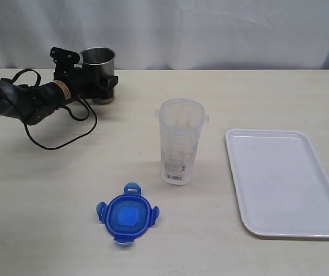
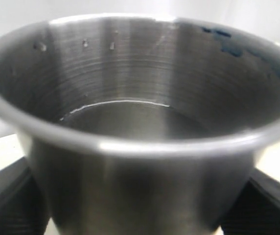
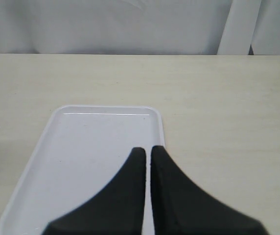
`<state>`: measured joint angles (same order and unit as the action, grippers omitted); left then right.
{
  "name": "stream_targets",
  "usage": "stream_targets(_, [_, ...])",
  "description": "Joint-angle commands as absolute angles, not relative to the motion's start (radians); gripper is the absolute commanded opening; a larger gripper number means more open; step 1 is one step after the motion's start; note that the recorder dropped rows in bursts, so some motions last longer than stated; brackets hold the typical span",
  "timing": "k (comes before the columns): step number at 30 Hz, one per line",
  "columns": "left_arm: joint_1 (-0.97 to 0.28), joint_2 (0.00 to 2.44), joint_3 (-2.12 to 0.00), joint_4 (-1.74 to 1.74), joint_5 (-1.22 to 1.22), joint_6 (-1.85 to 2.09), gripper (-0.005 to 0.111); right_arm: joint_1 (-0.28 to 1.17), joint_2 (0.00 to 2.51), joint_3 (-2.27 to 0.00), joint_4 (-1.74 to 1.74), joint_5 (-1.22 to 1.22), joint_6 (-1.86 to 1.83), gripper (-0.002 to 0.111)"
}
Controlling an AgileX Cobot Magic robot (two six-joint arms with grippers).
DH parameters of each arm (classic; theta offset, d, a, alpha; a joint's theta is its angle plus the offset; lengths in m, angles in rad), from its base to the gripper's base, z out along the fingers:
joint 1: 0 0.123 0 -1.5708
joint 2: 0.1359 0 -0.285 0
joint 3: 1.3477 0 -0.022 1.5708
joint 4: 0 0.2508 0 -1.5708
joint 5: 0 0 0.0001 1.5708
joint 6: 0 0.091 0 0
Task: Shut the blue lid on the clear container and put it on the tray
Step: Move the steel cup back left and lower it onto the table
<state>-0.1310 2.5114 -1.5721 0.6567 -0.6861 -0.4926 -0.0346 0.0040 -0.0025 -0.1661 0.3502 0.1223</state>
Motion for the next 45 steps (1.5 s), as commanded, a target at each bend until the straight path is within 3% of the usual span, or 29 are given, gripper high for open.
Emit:
stream_targets(1, [-0.135, 2.503, -1.585, 0.646, -0.737, -0.484, 0.078, -0.033, 0.000, 0.000, -0.161, 0.350, 0.119, 0.005])
stream_targets(4, [-0.135, 2.503, -1.585, 0.646, -0.737, -0.484, 0.085, -0.033, 0.000, 0.000, -0.161, 0.350, 0.119, 0.005])
stream_targets(16, [-0.135, 2.503, -1.585, 0.677, -0.697, -0.485, 0.085, -0.033, 0.000, 0.000, -0.161, 0.350, 0.119, 0.005])
stream_targets(25, [-0.141, 2.503, -1.585, 0.721, -0.700, -0.485, 0.104, -0.033, 0.000, 0.000, -0.161, 0.350, 0.119, 0.005])
stream_targets(45, [-0.138, 2.503, -1.579, 0.779, -0.682, -0.544, 0.104, -0.033, 0.000, 0.000, -0.161, 0.350, 0.119, 0.005])
